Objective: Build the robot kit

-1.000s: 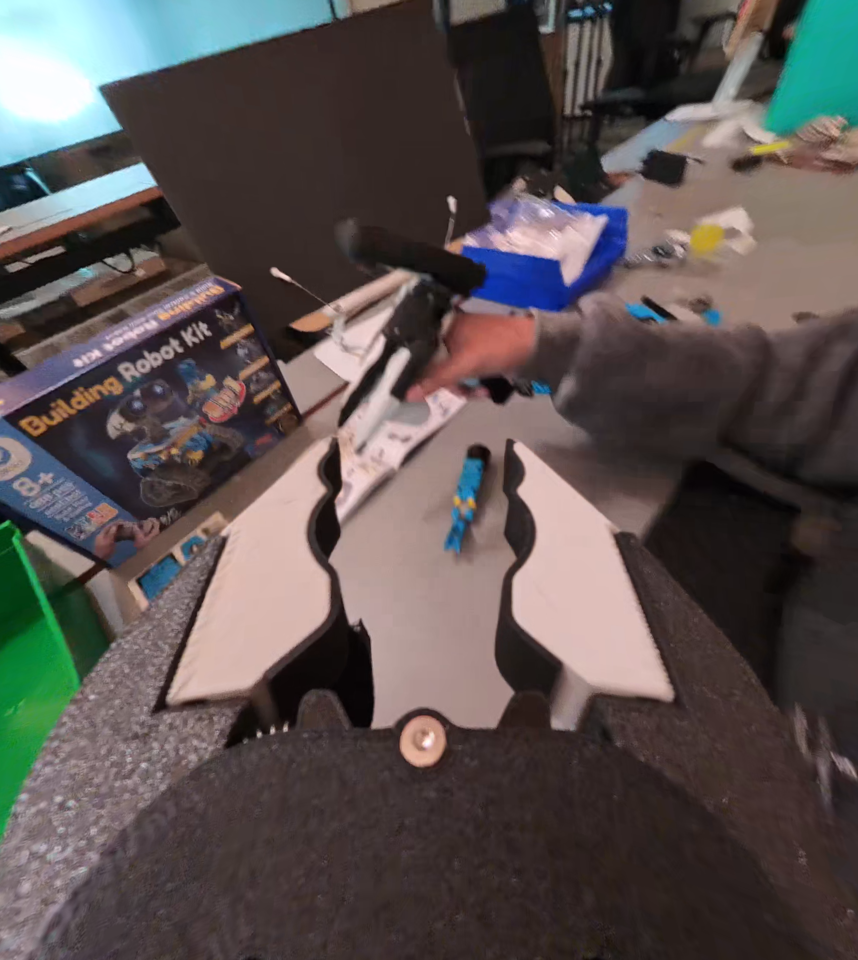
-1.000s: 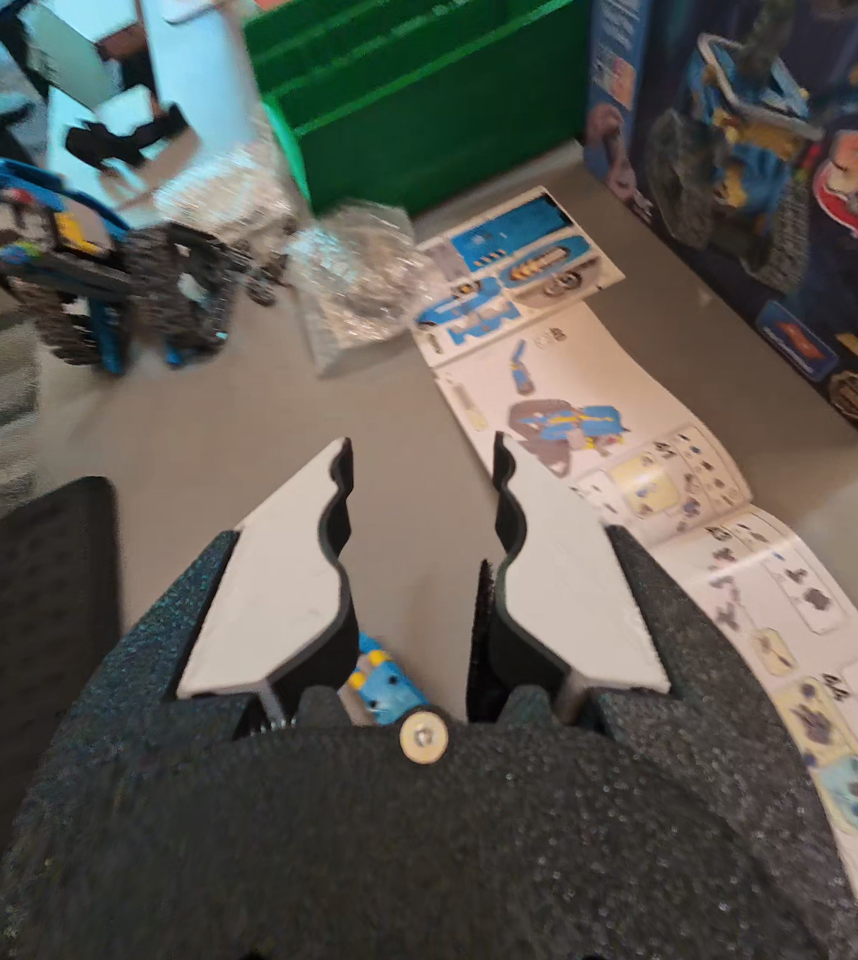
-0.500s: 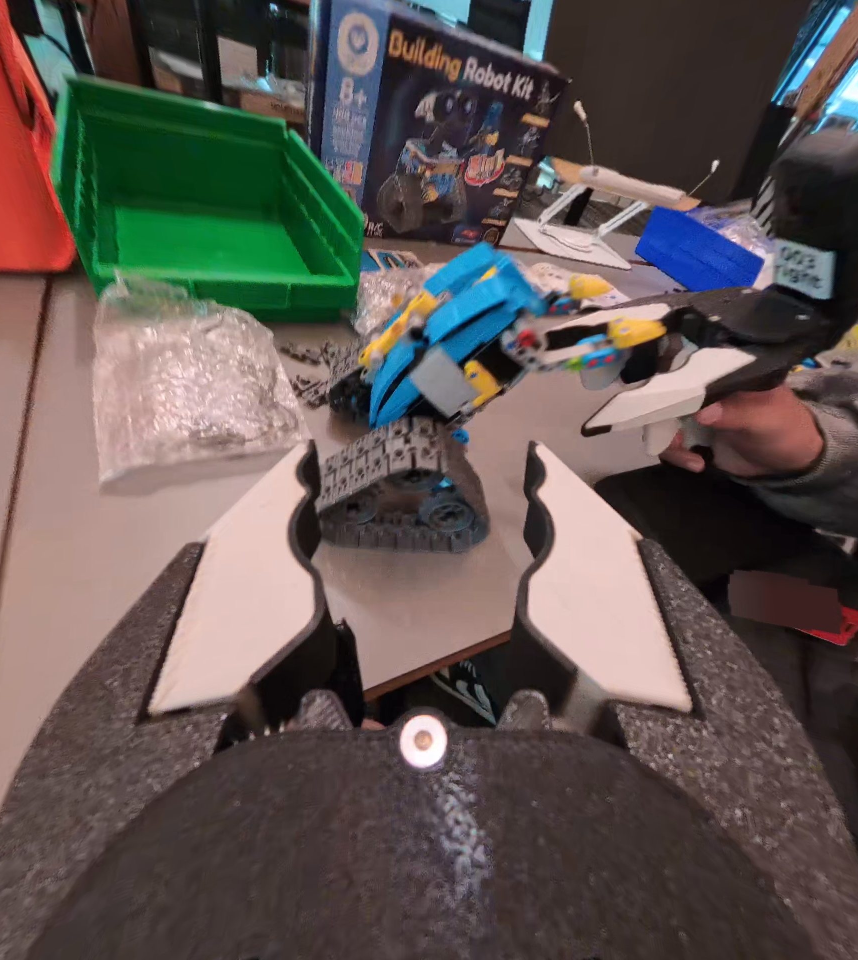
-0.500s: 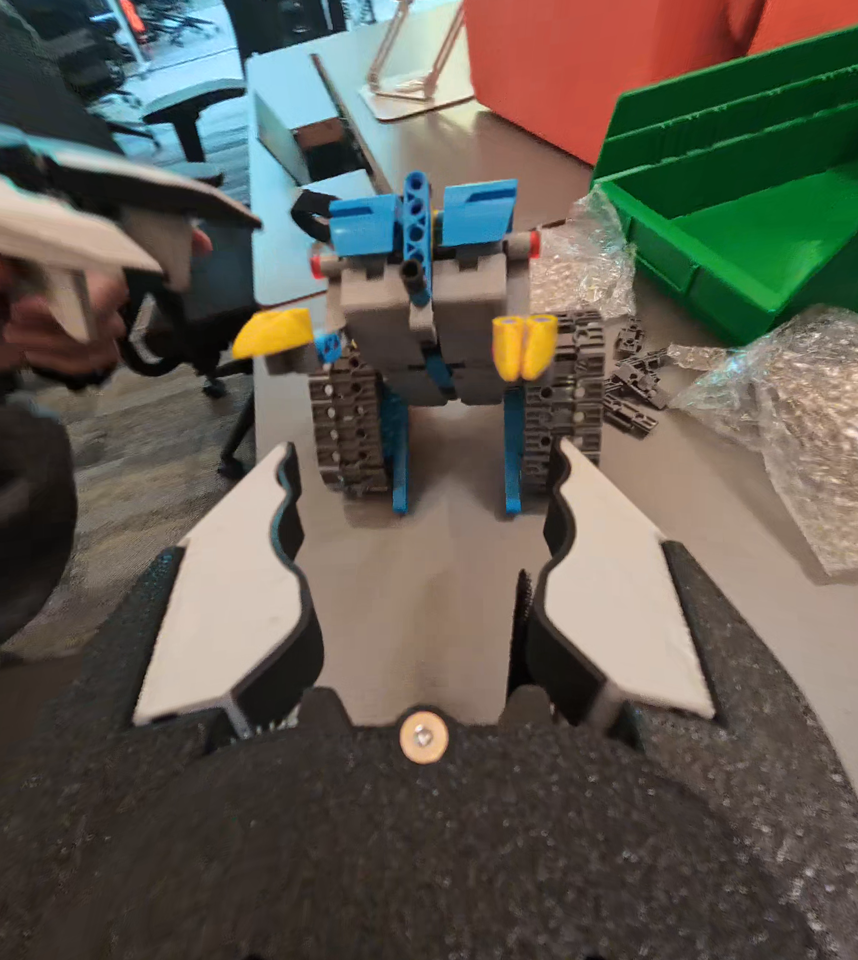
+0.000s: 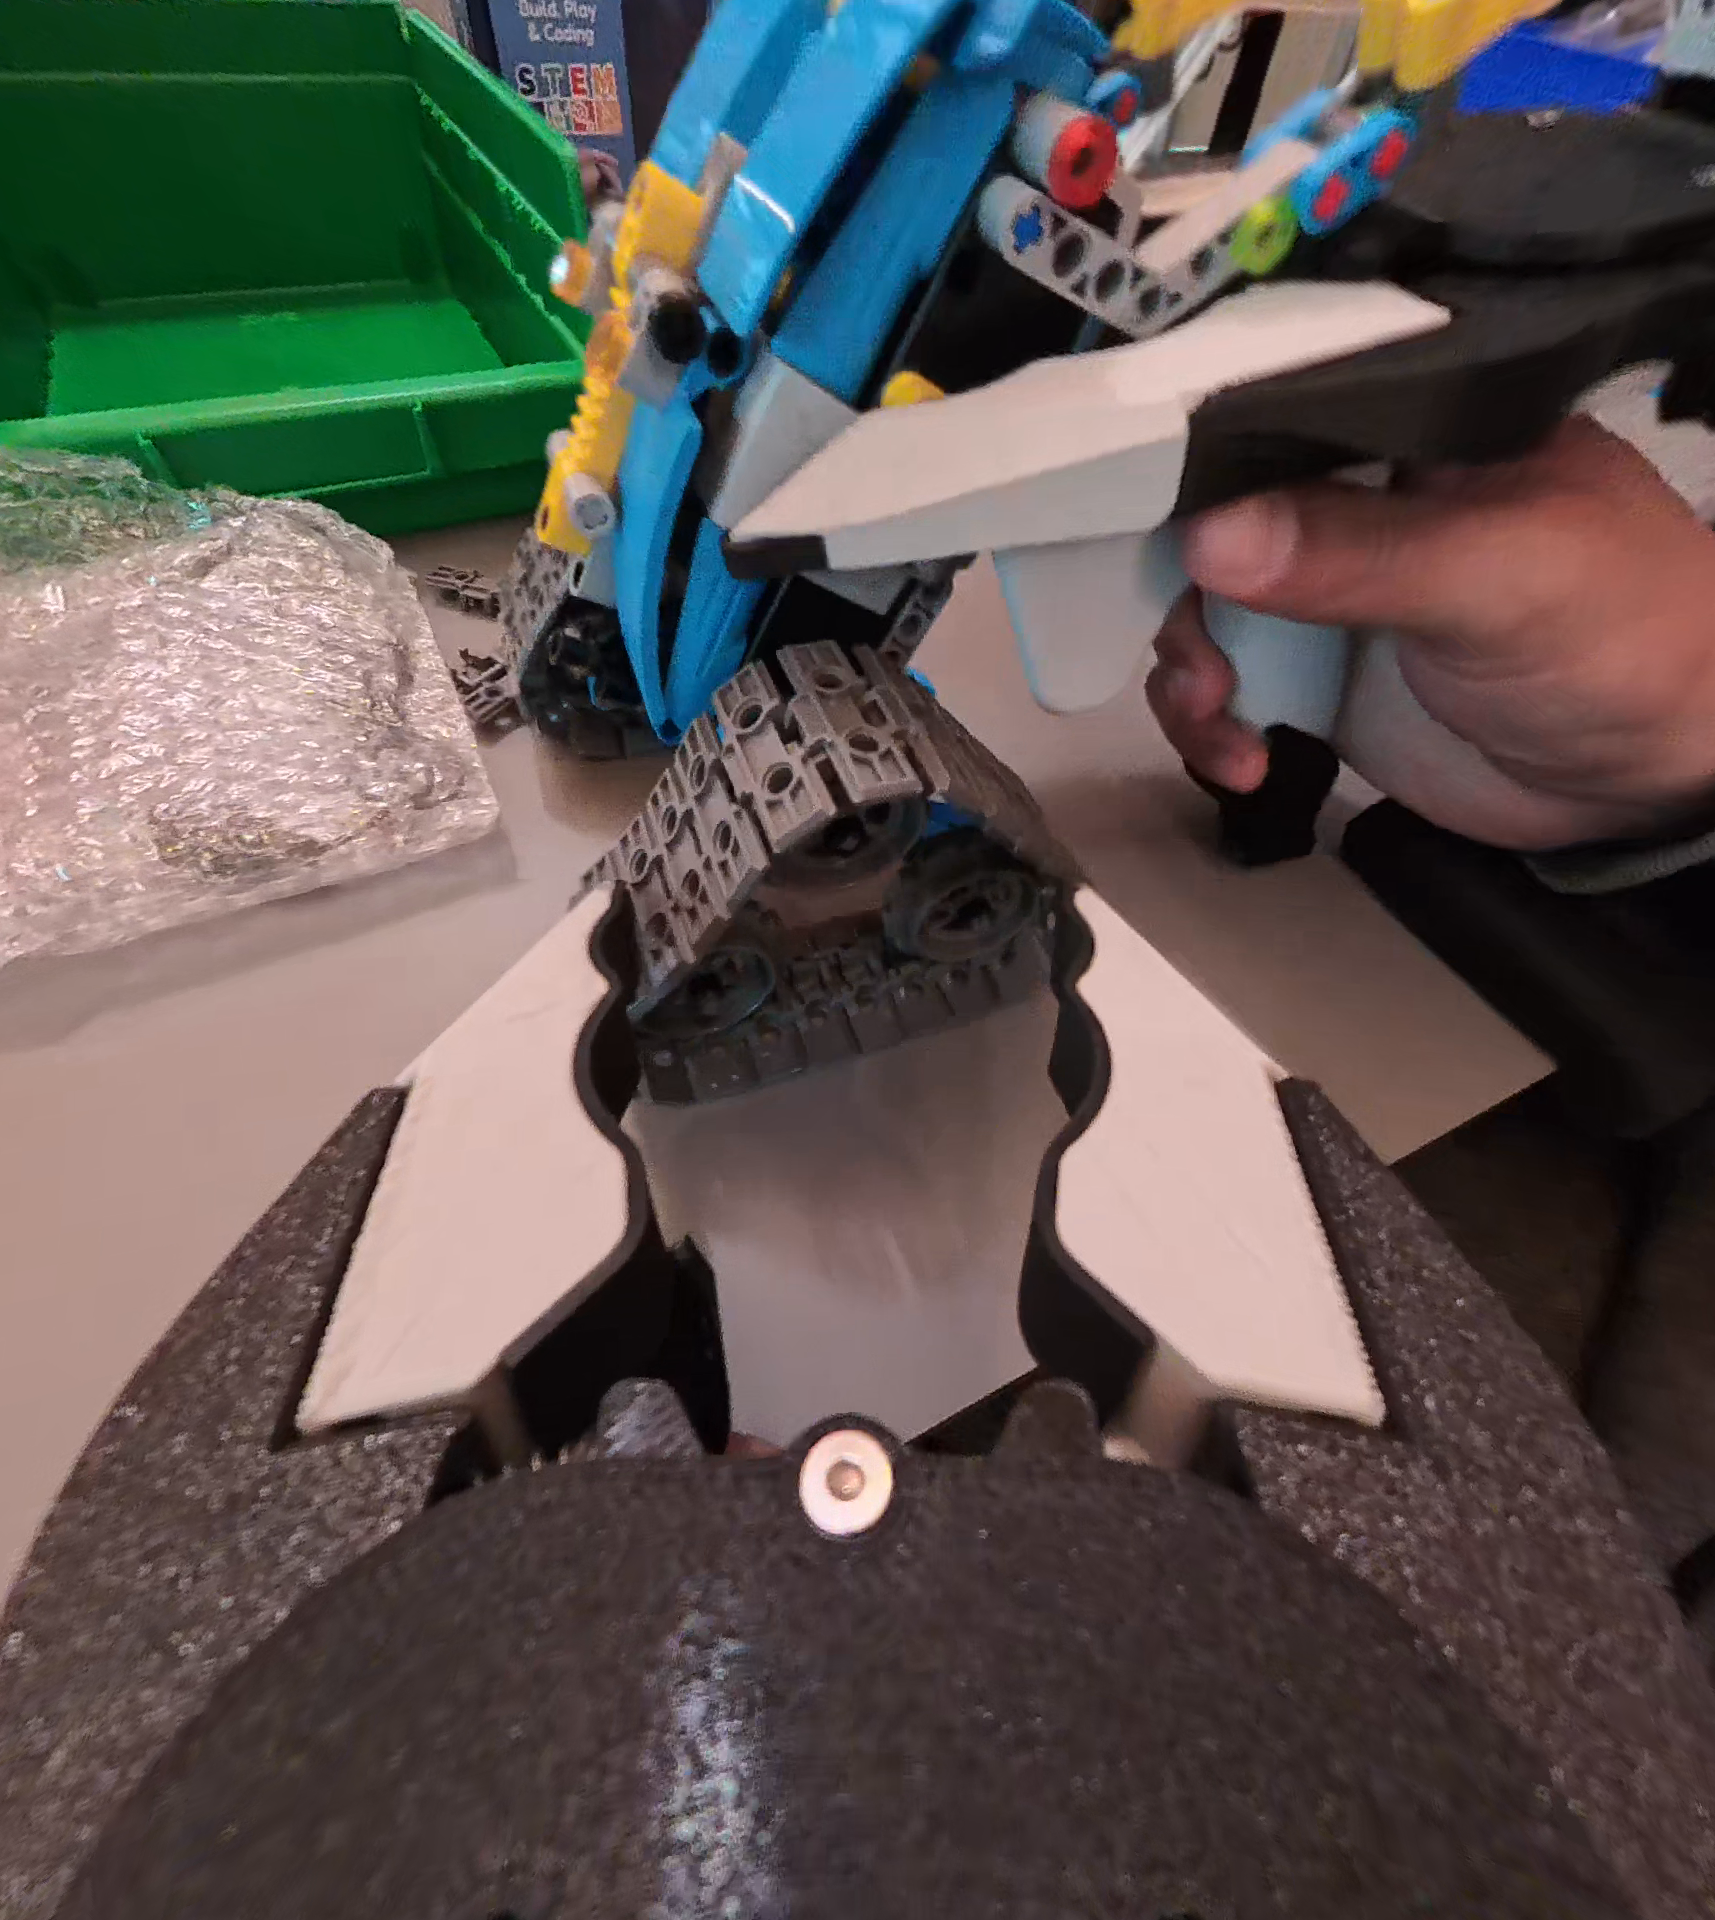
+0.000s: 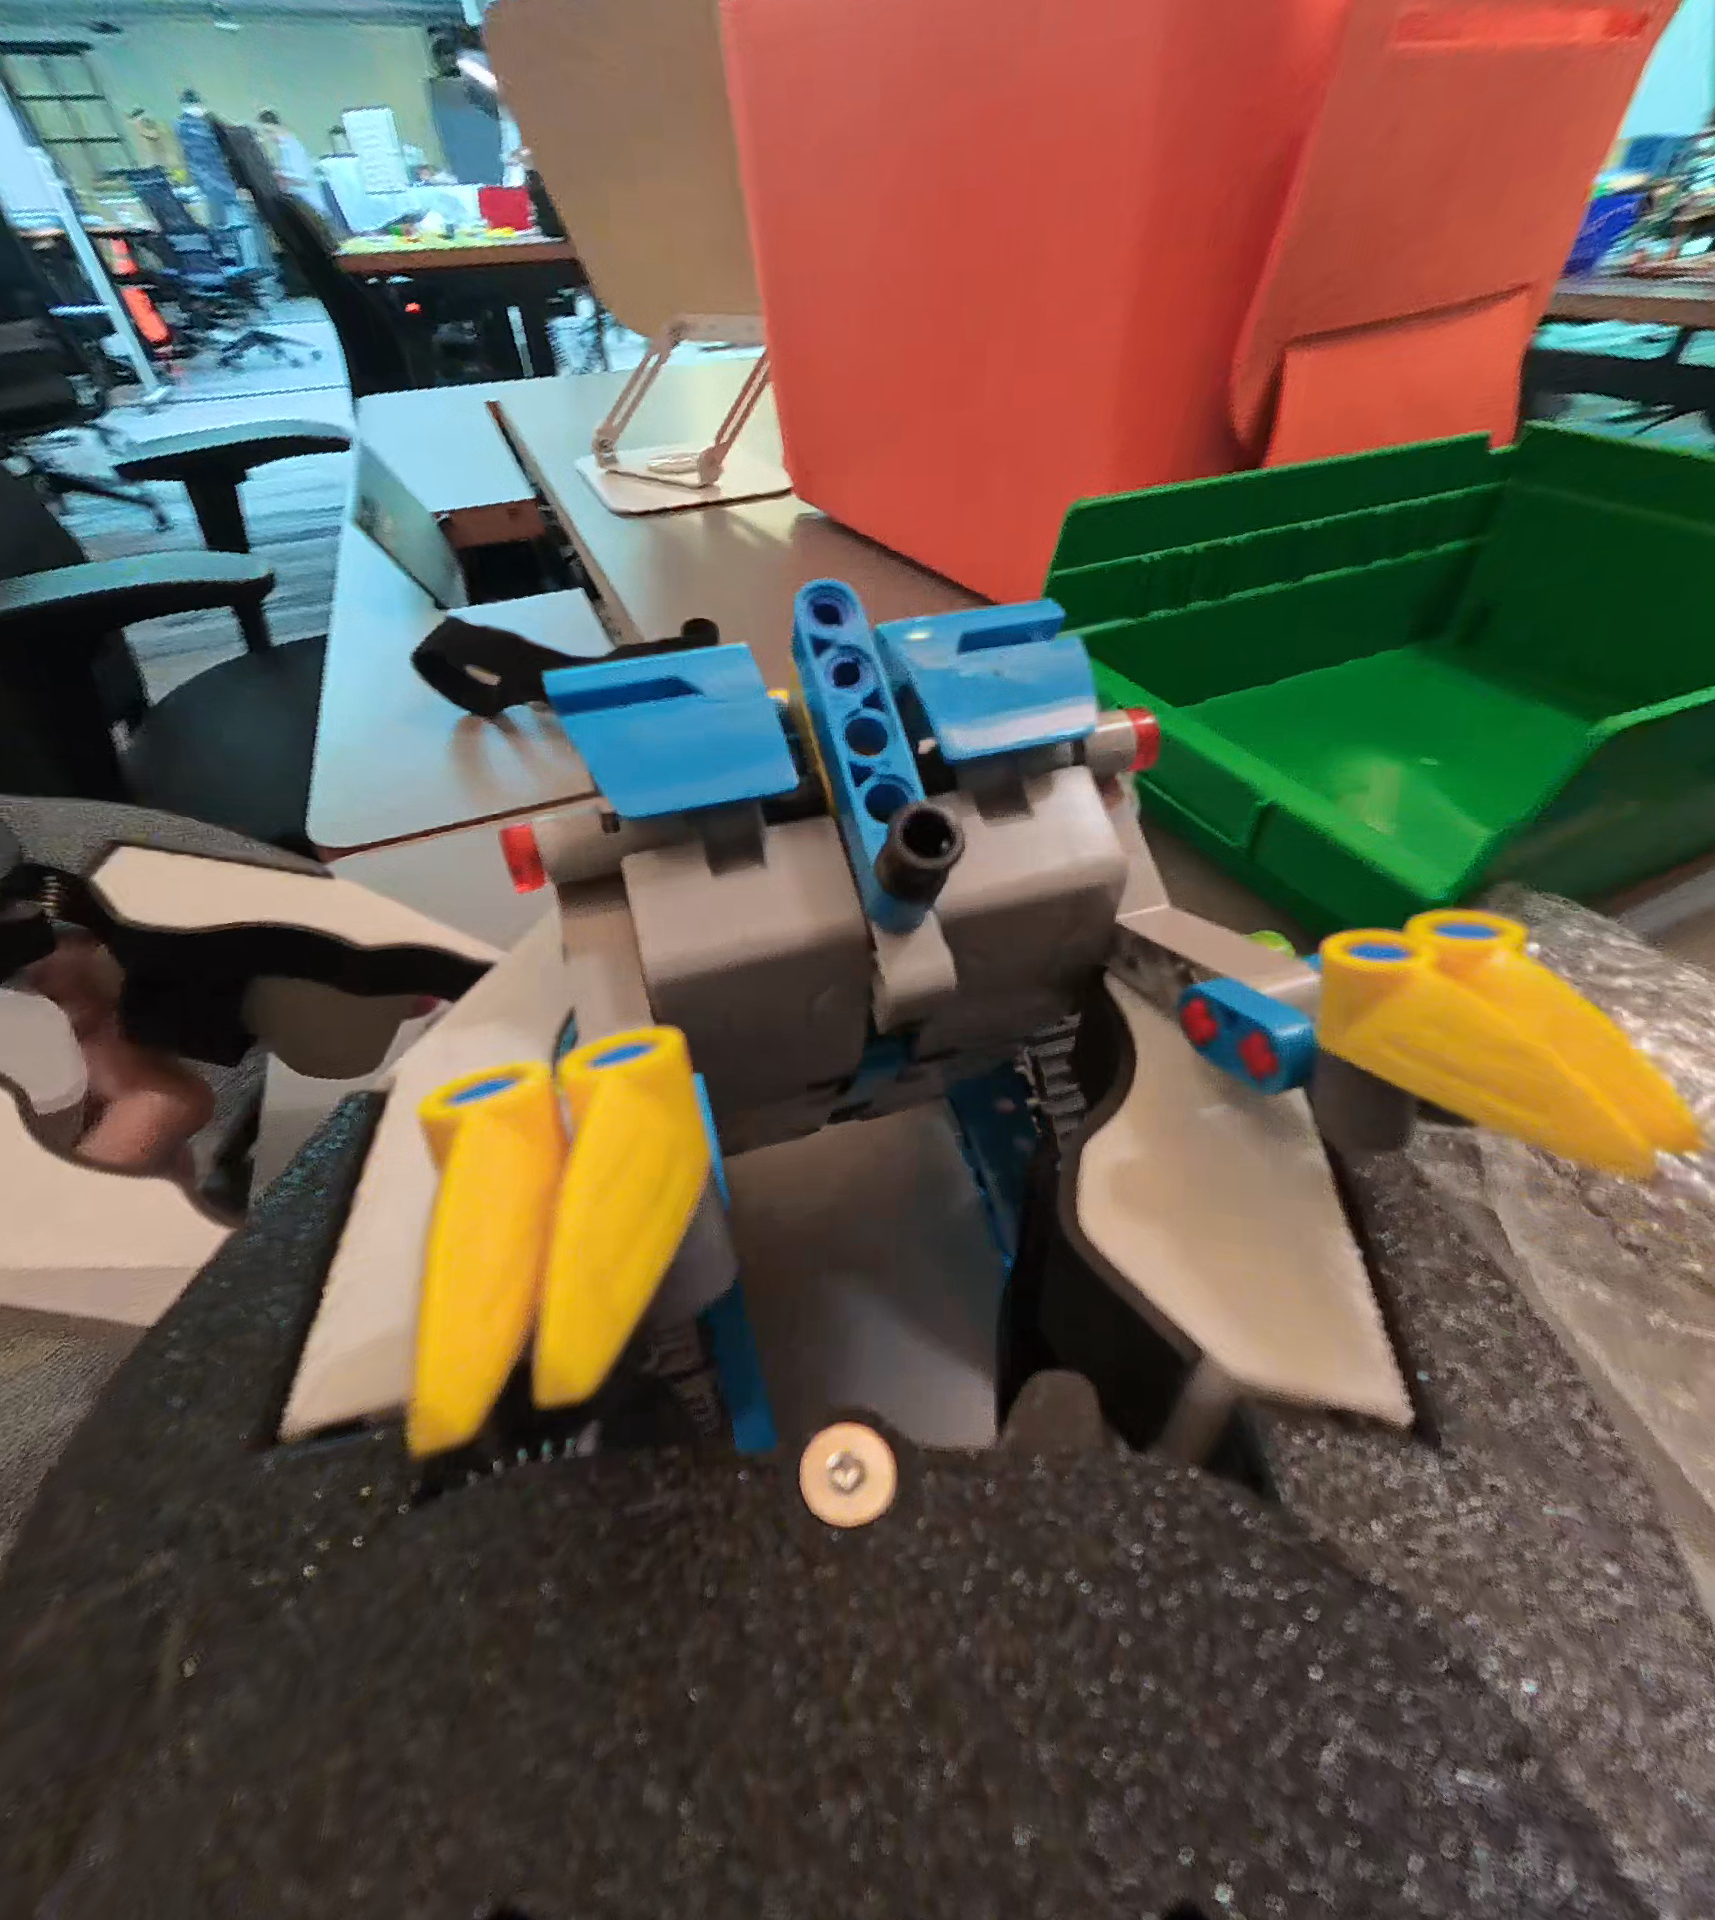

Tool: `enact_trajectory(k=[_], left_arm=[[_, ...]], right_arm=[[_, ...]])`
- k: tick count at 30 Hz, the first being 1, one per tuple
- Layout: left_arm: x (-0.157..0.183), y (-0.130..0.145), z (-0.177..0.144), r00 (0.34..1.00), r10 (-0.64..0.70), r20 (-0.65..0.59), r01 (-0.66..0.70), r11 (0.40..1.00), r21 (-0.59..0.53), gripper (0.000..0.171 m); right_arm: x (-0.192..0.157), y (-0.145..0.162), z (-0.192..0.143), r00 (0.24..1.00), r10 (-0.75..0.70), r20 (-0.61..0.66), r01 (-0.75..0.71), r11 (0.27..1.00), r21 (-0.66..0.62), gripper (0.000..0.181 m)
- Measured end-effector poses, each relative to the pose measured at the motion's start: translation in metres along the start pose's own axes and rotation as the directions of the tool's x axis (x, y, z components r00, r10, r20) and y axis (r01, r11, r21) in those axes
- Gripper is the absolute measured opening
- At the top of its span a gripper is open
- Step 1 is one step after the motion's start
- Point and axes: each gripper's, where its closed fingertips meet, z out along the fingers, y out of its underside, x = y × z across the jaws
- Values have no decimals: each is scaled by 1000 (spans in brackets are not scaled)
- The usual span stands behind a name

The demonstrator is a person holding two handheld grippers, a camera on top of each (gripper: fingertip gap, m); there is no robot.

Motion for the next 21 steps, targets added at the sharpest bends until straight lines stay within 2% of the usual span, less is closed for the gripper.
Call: enact_trajectory(k=[4,10,13,16,19,21], left_arm=[[13,-6,2,999,21,-46,-20,1000,5,77],[1,-42,13,998,1,-64,3,998,61,83],[3,-58,37,992,24,-120,-18,999,51,86],[18,-79,68,977,68,-204,-58,997,56,89],[41,-98,100,951,124,-283,-114,992,52,90],[53,-103,122,936,155,-317,-154,988,30,90]], right_arm=[[6,-1,-5,994,-36,108,40,998,-38,87],[39,-6,-33,975,-60,216,78,994,-77,86],[58,-10,-51,953,-86,290,116,989,-88,87],[78,-7,-70,918,-132,374,191,973,-127,87],[95,3,-89,853,-144,501,259,951,-169,87],[103,8,-98,794,-167,585,309,939,-152,87]])
